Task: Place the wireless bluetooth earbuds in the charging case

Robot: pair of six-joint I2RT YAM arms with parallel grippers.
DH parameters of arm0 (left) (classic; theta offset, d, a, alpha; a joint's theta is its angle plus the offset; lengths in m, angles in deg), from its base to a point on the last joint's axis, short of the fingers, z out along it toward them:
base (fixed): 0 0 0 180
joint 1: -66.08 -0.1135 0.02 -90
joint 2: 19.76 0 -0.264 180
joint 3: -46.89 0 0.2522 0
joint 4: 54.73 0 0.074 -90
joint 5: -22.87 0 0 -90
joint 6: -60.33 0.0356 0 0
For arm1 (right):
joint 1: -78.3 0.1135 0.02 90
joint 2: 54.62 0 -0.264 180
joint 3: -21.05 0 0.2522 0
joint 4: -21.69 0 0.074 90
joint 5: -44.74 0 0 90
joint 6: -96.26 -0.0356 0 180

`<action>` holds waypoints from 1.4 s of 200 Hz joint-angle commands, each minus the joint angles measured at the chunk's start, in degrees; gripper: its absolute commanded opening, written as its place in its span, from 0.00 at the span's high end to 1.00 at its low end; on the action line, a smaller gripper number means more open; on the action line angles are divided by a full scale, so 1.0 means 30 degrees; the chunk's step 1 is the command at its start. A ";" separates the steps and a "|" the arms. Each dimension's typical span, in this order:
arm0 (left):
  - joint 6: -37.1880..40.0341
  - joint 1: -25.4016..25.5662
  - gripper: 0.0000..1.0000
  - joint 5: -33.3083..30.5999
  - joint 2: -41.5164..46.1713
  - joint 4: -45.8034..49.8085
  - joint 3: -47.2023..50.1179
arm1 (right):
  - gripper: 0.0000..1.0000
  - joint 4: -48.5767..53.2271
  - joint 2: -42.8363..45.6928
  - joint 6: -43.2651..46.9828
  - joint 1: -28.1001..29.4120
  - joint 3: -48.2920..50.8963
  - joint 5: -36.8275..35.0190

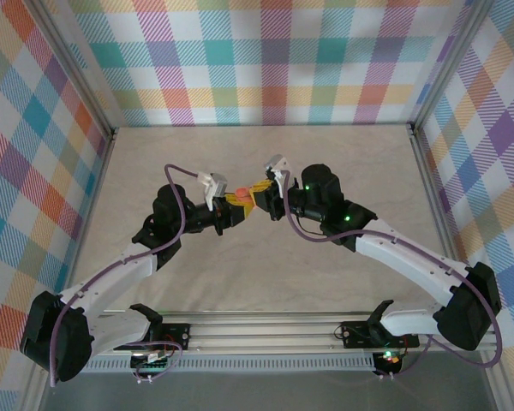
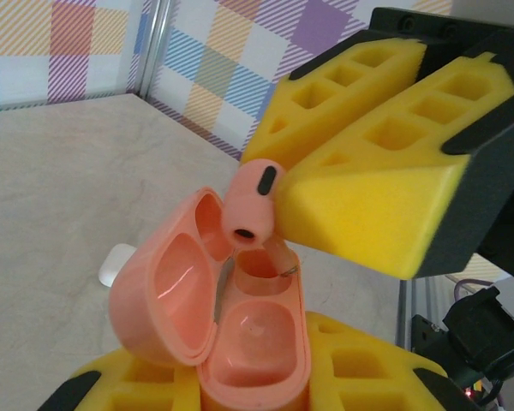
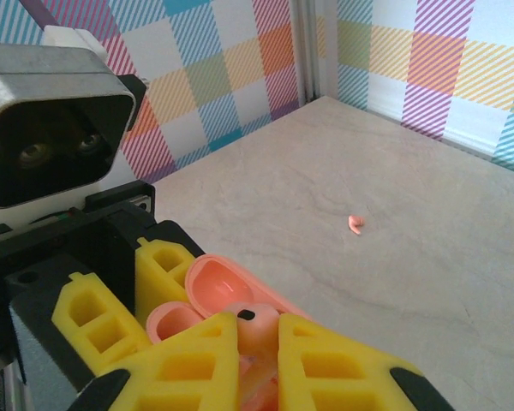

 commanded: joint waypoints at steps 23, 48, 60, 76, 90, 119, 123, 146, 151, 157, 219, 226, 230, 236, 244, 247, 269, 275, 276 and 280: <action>-0.0130 0.0178 1.00 0.0628 0.0569 -0.0898 -0.0298 | 0.86 -0.0996 0.0418 0.0847 0.0113 0.0382 0.0162; -0.0101 0.0178 1.00 0.0599 0.0705 -0.0812 -0.0240 | 0.86 -0.1004 0.0527 0.1196 0.0111 0.0481 0.0285; -0.0028 0.0164 1.00 0.0571 0.0776 -0.0702 -0.0203 | 0.86 -0.0917 0.0672 0.1423 0.0095 0.0485 0.0310; 0.0016 0.0178 1.00 0.0544 0.0826 -0.0606 -0.0145 | 0.86 -0.0923 0.0939 0.1875 0.0112 0.0590 0.0394; 0.0016 0.0178 1.00 0.0511 0.0858 -0.0620 -0.0108 | 0.87 -0.0970 0.1189 0.2311 0.0094 0.0744 0.0453; -0.0013 0.0178 1.00 0.0482 0.0965 -0.0664 -0.0152 | 0.87 -0.0986 0.1716 0.3582 0.0084 0.1154 0.0971; -0.0013 0.0178 1.00 0.0482 0.0990 -0.0664 -0.0152 | 0.87 -0.0924 0.1775 0.3724 0.0076 0.1182 0.1101; -0.0042 0.0178 1.00 0.0482 0.0984 -0.0678 -0.0181 | 0.83 -0.0514 0.1795 0.4338 0.0075 0.1218 0.1802; -0.0042 0.0178 1.00 0.0482 0.0954 -0.0692 -0.0167 | 0.83 -0.0457 0.1780 0.4417 0.0075 0.1192 0.2016; -0.0071 0.0178 1.00 0.0482 0.0944 -0.0693 -0.0204 | 0.83 -0.0343 0.1744 0.4576 0.0061 0.1173 0.2346; -0.0134 0.0208 1.00 0.0425 0.0991 -0.0642 -0.0216 | 0.63 0.1283 0.1172 0.4577 0.0084 0.0196 0.3436; -0.0130 0.0208 1.00 0.0423 0.1019 -0.0606 -0.0188 | 0.60 0.1390 0.1233 0.4463 0.0084 0.0120 0.3285; -0.0105 0.0208 1.00 0.0396 0.1027 -0.0578 -0.0167 | 0.58 0.1431 0.1285 0.4356 0.0080 0.0083 0.3181; -0.0079 0.0215 1.00 0.0363 0.1045 -0.0551 -0.0144 | 0.55 0.1490 0.1400 0.4145 0.0084 0.0024 0.2955; -0.0046 0.0208 1.00 0.0336 0.1033 -0.0576 -0.0094 | 0.53 0.1552 0.1562 0.3912 0.0054 -0.0038 0.2755; -0.0043 0.0208 1.00 0.0314 0.1039 -0.0576 -0.0068 | 0.53 0.1612 0.1649 0.3814 0.0054 -0.0068 0.2682; 0.0060 0.0208 1.00 0.0276 0.1077 -0.0691 0.0024 | 0.51 0.1820 0.2255 0.2377 -0.0267 -0.0402 0.2769; 0.0099 0.0208 1.00 0.0276 0.1071 -0.0693 0.0024 | 0.50 0.1947 0.2429 0.1850 -0.0505 -0.0521 0.3038; 0.0102 0.0208 1.00 0.0277 0.1078 -0.0693 0.0024 | 0.50 0.1951 0.2449 0.1752 -0.0562 -0.0531 0.3110; 0.0126 0.0208 1.00 0.0277 0.1071 -0.0693 0.0024 | 0.50 0.1983 0.2553 0.1383 -0.0766 -0.0589 0.3446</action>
